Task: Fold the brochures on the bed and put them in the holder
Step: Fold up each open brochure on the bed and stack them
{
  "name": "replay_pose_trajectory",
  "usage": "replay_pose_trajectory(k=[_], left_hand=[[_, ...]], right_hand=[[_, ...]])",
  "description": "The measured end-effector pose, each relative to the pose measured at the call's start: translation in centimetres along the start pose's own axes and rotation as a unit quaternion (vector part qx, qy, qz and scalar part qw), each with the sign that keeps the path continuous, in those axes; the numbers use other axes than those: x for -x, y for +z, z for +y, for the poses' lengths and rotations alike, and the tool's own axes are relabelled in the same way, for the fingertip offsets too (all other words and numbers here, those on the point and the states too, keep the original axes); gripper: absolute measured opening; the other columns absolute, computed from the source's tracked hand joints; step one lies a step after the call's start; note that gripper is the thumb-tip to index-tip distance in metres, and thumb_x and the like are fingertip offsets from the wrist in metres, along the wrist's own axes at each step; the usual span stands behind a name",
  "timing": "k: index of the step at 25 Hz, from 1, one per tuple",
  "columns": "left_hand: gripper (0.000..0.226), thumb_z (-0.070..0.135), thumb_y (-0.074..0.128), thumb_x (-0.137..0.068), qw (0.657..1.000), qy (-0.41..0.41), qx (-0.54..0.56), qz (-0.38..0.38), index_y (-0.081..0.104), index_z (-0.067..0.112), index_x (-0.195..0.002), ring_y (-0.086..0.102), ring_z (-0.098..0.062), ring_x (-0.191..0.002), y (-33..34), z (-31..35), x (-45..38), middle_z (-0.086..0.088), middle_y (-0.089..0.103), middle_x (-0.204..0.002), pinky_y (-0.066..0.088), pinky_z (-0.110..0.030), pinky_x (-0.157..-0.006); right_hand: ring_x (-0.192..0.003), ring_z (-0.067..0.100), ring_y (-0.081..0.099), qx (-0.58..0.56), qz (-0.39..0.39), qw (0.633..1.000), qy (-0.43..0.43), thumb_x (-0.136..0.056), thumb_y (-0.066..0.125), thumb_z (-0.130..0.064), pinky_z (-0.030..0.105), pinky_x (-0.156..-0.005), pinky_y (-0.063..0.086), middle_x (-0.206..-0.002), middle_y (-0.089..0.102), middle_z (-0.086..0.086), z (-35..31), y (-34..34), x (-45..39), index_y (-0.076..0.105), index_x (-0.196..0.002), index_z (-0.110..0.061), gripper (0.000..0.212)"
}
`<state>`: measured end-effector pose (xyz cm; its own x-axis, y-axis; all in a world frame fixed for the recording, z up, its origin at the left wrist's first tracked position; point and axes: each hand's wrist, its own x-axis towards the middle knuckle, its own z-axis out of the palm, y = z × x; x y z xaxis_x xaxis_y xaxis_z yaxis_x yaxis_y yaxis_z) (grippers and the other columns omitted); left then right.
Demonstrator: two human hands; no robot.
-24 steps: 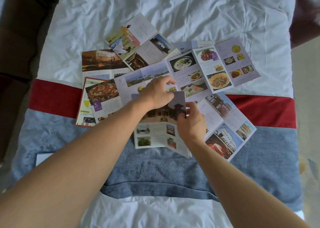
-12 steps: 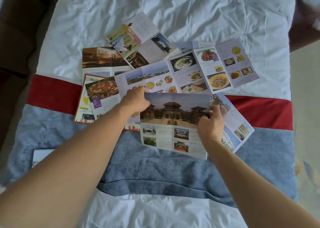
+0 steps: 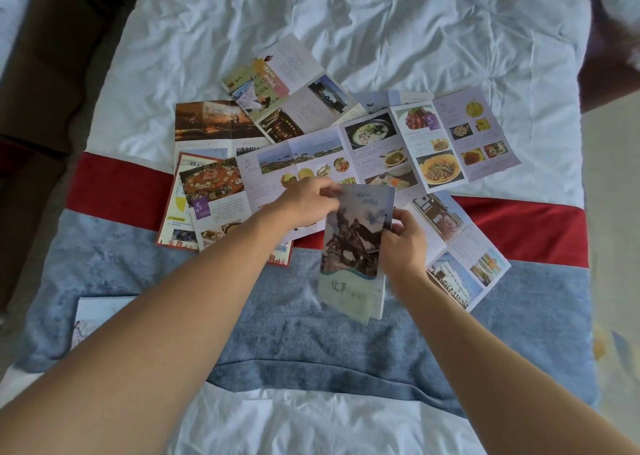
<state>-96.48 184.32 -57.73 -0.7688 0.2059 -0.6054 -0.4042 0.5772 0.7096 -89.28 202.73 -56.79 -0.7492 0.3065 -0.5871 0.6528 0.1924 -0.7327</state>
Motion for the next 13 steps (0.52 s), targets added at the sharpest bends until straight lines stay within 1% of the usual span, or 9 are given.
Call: replay_pose_trajectory(k=[1, 3, 4, 5, 6, 8, 9, 11, 13], left_hand=[[0.045, 0.025, 0.066, -0.086, 0.999, 0.014, -0.043, 0.026, 0.059, 0.025, -0.131, 0.056, -0.02, -0.116, 0.2, -0.2, 0.1, 0.002, 0.06, -0.122, 0.043, -0.029, -0.082], [0.07, 0.026, 0.071, -0.083, 0.996, 0.018, -0.062, 0.06, 0.041, 0.026, -0.146, 0.05, -0.021, -0.123, 0.4, -1.0, 0.2, -0.004, 0.05, -0.137, 0.04, -0.027, -0.082], [0.077, 0.029, 0.072, -0.083, 0.996, 0.01, -0.053, 0.066, 0.034, 0.027, -0.15, 0.052, -0.022, -0.12, 0.4, -1.4, 0.4, -0.005, 0.05, -0.136, 0.04, -0.025, -0.078], [0.081, 0.031, 0.072, -0.083, 0.997, -0.003, -0.041, 0.066, 0.029, 0.029, -0.152, 0.055, -0.023, -0.113, 0.3, -1.8, 0.4, -0.005, 0.054, -0.129, 0.041, -0.025, -0.073], [0.083, 0.033, 0.071, -0.083, 0.997, -0.021, -0.031, 0.065, 0.025, 0.031, -0.153, 0.057, -0.023, -0.108, 0.3, -2.1, 0.5, -0.006, 0.057, -0.121, 0.043, -0.028, -0.073], [0.085, 0.034, 0.071, -0.082, 0.996, -0.053, -0.017, 0.067, 0.023, 0.033, -0.153, 0.059, -0.026, -0.106, 0.4, -2.8, 1.0, -0.004, 0.059, -0.112, 0.048, -0.036, -0.083], [0.085, 0.035, 0.071, -0.083, 0.996, -0.061, -0.016, 0.068, 0.023, 0.033, -0.153, 0.059, -0.027, -0.105, 0.5, -3.1, 1.4, -0.004, 0.059, -0.111, 0.047, -0.037, -0.084], [0.08, 0.034, 0.07, -0.084, 0.996, -0.057, -0.03, 0.067, 0.027, 0.032, -0.152, 0.059, -0.027, -0.103, 0.8, -3.5, 2.4, -0.006, 0.06, -0.112, 0.044, -0.033, -0.077], [0.073, 0.029, 0.069, -0.087, 0.994, -0.026, -0.055, 0.088, 0.032, 0.03, -0.15, 0.06, -0.028, -0.104, 0.9, -3.6, 3.4, -0.01, 0.062, -0.118, 0.043, -0.033, -0.076]], right_hand=[[-0.075, 0.021, 0.074, -0.03, -0.004, 0.999, 0.012, -0.09, 0.045, 0.0, 0.039, -0.056, 0.06, -0.086, 0.076, -0.001, -0.2, 0.2, 0.0, 0.064, -0.101, -0.026, 0.034], [-0.07, 0.02, 0.074, -0.081, -0.018, 0.996, 0.032, -0.09, 0.044, 0.001, 0.031, -0.049, 0.055, -0.081, 0.076, 0.0, -0.4, 0.6, 0.0, 0.066, -0.098, -0.023, 0.033], [-0.069, 0.02, 0.074, -0.098, -0.026, 0.994, 0.04, -0.09, 0.044, 0.001, 0.029, -0.048, 0.053, -0.082, 0.076, 0.002, -0.4, 0.8, 0.1, 0.066, -0.098, -0.021, 0.033], [-0.069, 0.021, 0.075, -0.11, -0.033, 0.992, 0.046, -0.09, 0.043, 0.001, 0.028, -0.048, 0.053, -0.083, 0.077, 0.003, -0.3, 1.0, 0.1, 0.067, -0.097, -0.021, 0.033], [-0.069, 0.02, 0.074, -0.12, -0.039, 0.991, 0.052, -0.09, 0.043, 0.001, 0.028, -0.048, 0.053, -0.084, 0.077, 0.004, -0.3, 1.2, 0.1, 0.067, -0.098, -0.021, 0.033], [-0.071, 0.021, 0.075, -0.139, -0.04, 0.987, 0.071, -0.09, 0.044, 0.0, 0.032, -0.053, 0.056, -0.087, 0.078, 0.006, -0.2, 1.6, 0.1, 0.066, -0.1, -0.021, 0.032], [-0.074, 0.022, 0.075, -0.15, -0.033, 0.984, 0.085, -0.091, 0.044, -0.001, 0.035, -0.058, 0.058, -0.088, 0.078, 0.006, -0.2, 1.8, 0.0, 0.066, -0.101, -0.021, 0.031], [-0.08, 0.023, 0.075, -0.16, -0.015, 0.982, 0.104, -0.096, 0.045, -0.007, 0.038, -0.064, 0.059, -0.092, 0.078, 0.006, -0.3, 1.9, 0.0, 0.066, -0.107, -0.021, 0.027], [-0.088, 0.023, 0.074, -0.106, -0.015, 0.991, 0.086, -0.102, 0.043, -0.02, 0.038, -0.066, 0.06, -0.102, 0.076, 0.006, -0.4, 2.0, 0.1, 0.065, -0.117, -0.021, 0.026]])
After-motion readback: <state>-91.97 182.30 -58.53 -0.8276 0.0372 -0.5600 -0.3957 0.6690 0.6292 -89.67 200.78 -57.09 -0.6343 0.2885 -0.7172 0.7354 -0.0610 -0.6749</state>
